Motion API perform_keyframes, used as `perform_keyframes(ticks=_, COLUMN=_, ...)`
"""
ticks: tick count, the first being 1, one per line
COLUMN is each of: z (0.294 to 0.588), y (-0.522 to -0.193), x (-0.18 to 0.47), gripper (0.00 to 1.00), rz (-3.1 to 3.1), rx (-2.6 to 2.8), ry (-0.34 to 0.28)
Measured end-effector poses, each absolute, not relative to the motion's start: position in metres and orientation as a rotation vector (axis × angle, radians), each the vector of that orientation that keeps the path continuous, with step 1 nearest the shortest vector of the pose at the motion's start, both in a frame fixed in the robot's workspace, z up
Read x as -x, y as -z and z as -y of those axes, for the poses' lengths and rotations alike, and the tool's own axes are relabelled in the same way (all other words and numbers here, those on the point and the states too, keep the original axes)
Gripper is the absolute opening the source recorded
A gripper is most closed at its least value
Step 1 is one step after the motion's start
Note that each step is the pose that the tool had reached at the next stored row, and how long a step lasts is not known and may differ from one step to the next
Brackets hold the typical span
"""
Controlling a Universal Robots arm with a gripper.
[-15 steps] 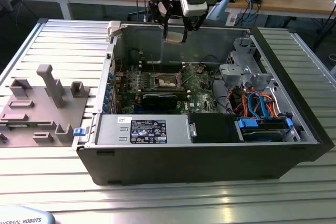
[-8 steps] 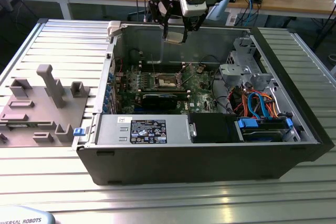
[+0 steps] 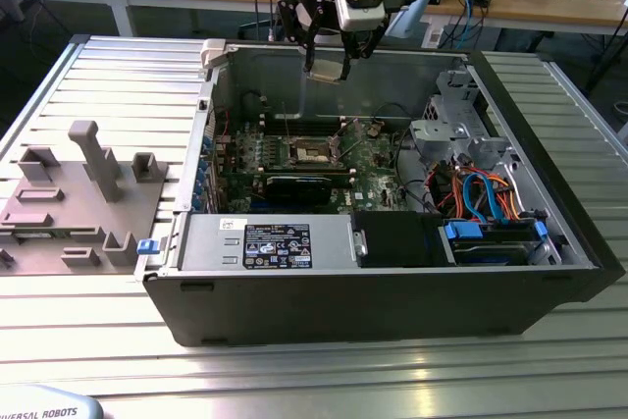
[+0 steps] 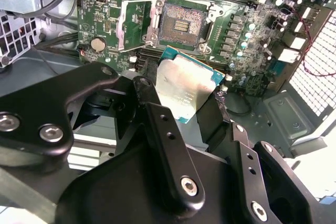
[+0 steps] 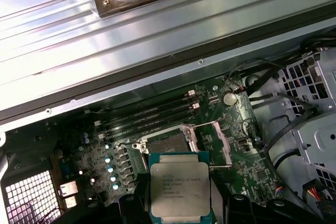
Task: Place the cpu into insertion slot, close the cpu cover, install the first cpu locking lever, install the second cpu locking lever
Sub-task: 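Place the cpu into insertion slot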
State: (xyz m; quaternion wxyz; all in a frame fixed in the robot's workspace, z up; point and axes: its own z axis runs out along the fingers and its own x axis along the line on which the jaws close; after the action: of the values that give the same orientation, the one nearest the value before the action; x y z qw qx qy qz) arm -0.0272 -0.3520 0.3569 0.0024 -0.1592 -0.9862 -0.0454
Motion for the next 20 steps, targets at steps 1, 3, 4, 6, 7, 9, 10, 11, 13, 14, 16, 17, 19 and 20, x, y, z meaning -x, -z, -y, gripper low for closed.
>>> perform_keyframes(ticks=1, z=0.3520, y=-0.3569, x=0.0272, gripper=0.55, rz=3.093, rx=0.501, ry=0.142)
perform_keyframes(ticks=3, z=0.3520, y=-0.3569, x=0.0272, gripper=0.55, rz=3.093, rx=0.506, ry=0.142)
perform_keyframes(ticks=4, z=0.3520, y=-0.3569, x=0.0272, gripper=0.55, rz=3.092, rx=0.507, ry=0.142)
perform_keyframes(ticks=6, z=0.3520, y=-0.3569, x=0.0272, gripper=0.55, rz=3.092, rx=0.511, ry=0.142)
perform_keyframes(ticks=7, z=0.3520, y=-0.3569, x=0.0272, gripper=0.55, rz=3.092, rx=0.512, ry=0.143)
perform_keyframes(ticks=9, z=0.3520, y=-0.3568, x=0.0272, gripper=0.55, rz=3.091, rx=0.516, ry=0.143)
perform_keyframes(ticks=10, z=0.3520, y=-0.3568, x=0.0272, gripper=0.55, rz=3.091, rx=0.518, ry=0.143)
perform_keyframes(ticks=11, z=0.3520, y=-0.3568, x=0.0272, gripper=0.55, rz=3.091, rx=0.519, ry=0.143)
perform_keyframes(ticks=13, z=0.3520, y=-0.3568, x=0.0272, gripper=0.55, rz=3.090, rx=0.521, ry=0.143)
perform_keyframes(ticks=14, z=0.3520, y=-0.3568, x=0.0272, gripper=0.55, rz=3.090, rx=0.523, ry=0.143)
perform_keyframes(ticks=16, z=0.3520, y=-0.3567, x=0.0272, gripper=0.55, rz=3.090, rx=0.525, ry=0.143)
perform_keyframes(ticks=17, z=0.3520, y=-0.3567, x=0.0272, gripper=0.55, rz=3.090, rx=0.526, ry=0.143)
perform_keyframes(ticks=19, z=0.3520, y=-0.3567, x=0.0272, gripper=0.55, rz=3.089, rx=0.529, ry=0.143)
perform_keyframes(ticks=20, z=0.3520, y=-0.3567, x=0.0272, gripper=0.55, rz=3.089, rx=0.531, ry=0.143)
